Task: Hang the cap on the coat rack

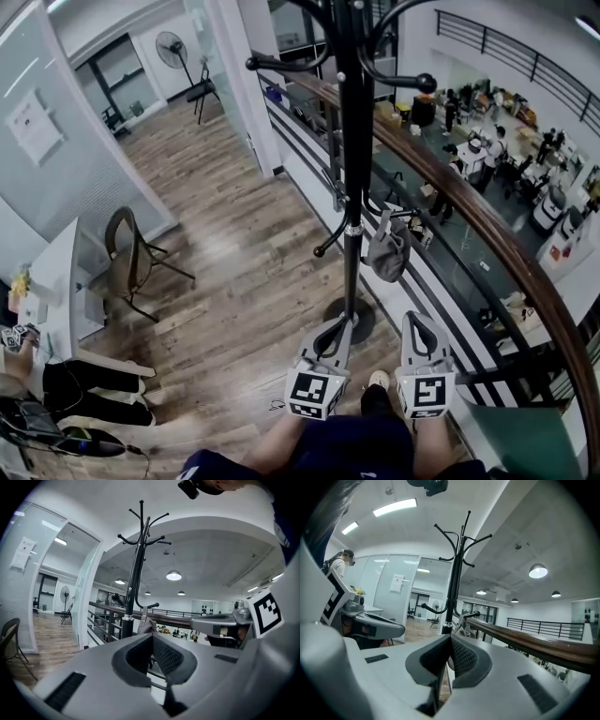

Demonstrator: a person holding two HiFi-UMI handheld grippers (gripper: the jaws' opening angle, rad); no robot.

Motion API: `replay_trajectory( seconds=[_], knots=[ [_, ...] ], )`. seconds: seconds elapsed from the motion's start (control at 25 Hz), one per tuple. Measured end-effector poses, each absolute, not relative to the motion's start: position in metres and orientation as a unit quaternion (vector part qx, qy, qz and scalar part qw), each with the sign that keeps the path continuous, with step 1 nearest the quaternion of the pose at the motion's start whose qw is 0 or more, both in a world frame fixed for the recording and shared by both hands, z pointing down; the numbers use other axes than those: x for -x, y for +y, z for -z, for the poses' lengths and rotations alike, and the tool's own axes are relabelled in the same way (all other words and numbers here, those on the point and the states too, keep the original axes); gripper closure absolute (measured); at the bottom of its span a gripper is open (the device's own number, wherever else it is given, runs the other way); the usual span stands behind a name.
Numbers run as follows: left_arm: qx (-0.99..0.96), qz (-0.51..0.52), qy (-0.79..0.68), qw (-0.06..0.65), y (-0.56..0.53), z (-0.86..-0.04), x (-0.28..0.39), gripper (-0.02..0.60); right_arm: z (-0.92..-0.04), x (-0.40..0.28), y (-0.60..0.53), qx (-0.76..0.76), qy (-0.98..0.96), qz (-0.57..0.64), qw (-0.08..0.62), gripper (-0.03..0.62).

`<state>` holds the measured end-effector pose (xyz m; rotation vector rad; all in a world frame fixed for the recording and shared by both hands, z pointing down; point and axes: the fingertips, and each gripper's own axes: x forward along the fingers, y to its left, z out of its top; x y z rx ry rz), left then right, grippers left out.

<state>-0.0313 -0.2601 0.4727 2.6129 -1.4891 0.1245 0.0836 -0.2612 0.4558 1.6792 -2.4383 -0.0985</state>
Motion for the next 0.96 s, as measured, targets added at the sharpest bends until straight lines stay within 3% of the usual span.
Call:
replay_trajectory(
  seconds=[0.96],
  knots=[
    [-0.854, -0.043, -0.513, 0.069, -0.269, -0.471, 0.039, 0.58, -0.459, -0.088, -0.268, -0.567, -0.817, 0.031, 0.1, 0.586]
  ],
)
